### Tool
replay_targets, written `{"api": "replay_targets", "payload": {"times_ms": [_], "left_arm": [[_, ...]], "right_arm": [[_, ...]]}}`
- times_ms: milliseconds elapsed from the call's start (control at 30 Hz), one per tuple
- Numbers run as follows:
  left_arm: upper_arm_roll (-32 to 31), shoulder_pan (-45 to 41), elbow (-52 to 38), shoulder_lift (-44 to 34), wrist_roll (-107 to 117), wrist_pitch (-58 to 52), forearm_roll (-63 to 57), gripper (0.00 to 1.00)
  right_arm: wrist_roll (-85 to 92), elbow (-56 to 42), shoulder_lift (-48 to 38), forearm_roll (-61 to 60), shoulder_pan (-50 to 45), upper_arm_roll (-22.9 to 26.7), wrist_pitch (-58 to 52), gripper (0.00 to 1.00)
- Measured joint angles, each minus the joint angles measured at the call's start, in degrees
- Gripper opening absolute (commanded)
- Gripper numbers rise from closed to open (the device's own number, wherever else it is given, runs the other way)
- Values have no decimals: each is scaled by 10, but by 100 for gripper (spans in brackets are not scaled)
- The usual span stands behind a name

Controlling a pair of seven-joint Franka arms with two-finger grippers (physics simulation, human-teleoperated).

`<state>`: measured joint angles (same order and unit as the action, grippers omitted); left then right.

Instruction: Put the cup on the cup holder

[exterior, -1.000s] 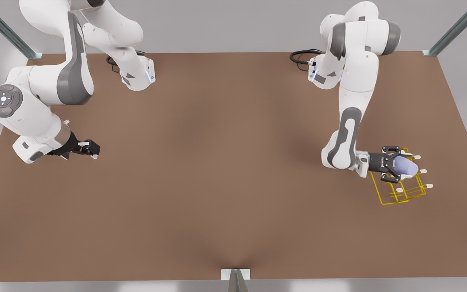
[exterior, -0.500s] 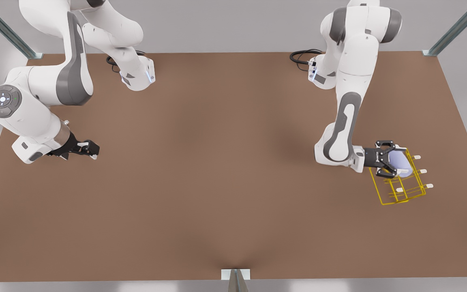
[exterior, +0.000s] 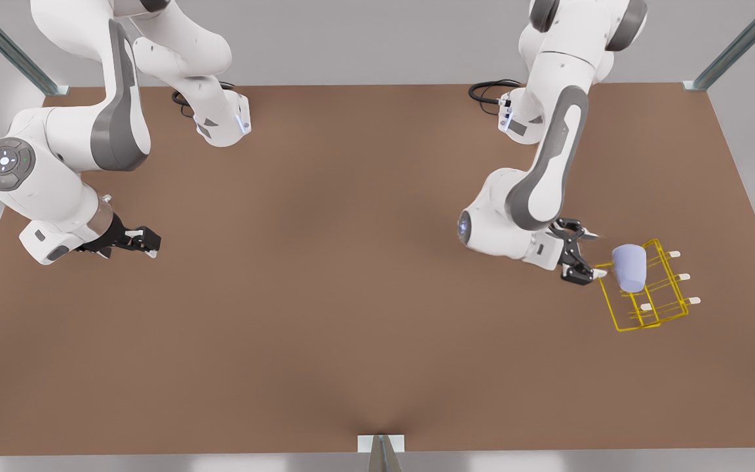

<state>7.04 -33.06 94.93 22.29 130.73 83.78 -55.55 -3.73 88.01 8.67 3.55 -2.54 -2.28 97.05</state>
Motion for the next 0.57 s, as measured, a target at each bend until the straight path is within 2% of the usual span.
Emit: {"api": "replay_targets", "payload": {"times_ms": [100, 267, 400, 567], "left_arm": [[3, 56, -128, 4, -113, 6, 246, 100], [5, 217, -210, 54, -363, 43, 585, 100], [8, 236, -250, 72, -532, 70, 691, 100], [8, 236, -256, 75, -697, 101, 729, 100]], "right_arm": [[0, 0, 0, 0, 0, 0, 0, 100], [0, 0, 0, 0, 1, 0, 0, 100], [1, 0, 0, 0, 1, 0, -1, 100], [1, 0, 0, 0, 1, 0, -1, 100]]}}
